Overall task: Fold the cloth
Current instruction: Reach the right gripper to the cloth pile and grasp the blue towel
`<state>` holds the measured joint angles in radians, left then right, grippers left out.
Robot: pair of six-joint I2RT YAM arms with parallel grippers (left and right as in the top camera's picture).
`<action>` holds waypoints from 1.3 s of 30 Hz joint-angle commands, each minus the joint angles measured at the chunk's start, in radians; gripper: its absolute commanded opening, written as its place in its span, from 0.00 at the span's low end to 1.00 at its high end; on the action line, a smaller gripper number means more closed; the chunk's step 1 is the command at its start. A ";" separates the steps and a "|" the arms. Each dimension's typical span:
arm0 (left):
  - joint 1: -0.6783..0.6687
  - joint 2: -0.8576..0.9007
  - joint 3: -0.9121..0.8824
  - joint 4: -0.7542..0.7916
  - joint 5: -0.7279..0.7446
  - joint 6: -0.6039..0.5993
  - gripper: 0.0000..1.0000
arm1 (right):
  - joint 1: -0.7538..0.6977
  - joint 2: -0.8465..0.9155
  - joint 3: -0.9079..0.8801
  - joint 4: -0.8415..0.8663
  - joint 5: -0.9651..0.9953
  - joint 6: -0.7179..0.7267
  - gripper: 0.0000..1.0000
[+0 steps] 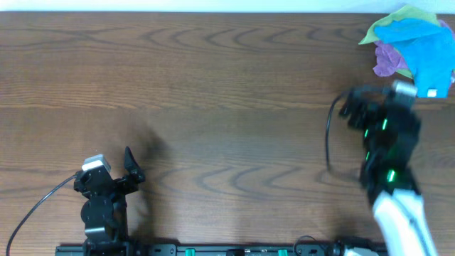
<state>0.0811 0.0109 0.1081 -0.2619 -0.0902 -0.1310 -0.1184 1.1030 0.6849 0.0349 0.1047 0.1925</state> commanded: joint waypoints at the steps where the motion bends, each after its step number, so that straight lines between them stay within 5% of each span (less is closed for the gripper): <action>1: -0.003 -0.006 -0.025 -0.010 -0.014 0.000 0.95 | -0.053 0.179 0.200 -0.084 -0.043 -0.041 0.99; 7: -0.003 -0.006 -0.025 -0.010 -0.014 0.000 0.95 | -0.153 0.439 0.501 -0.273 -0.057 -0.068 0.99; 25: -0.003 -0.006 -0.025 -0.010 -0.014 0.000 0.95 | -0.367 0.837 0.894 -0.581 -0.074 -0.131 0.99; 39: -0.003 -0.006 -0.025 -0.010 -0.014 0.000 0.95 | -0.365 0.876 0.898 -0.552 -0.094 -0.164 0.99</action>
<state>0.0811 0.0101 0.1081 -0.2611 -0.0902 -0.1307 -0.4786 1.9648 1.5585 -0.5236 -0.0002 0.0544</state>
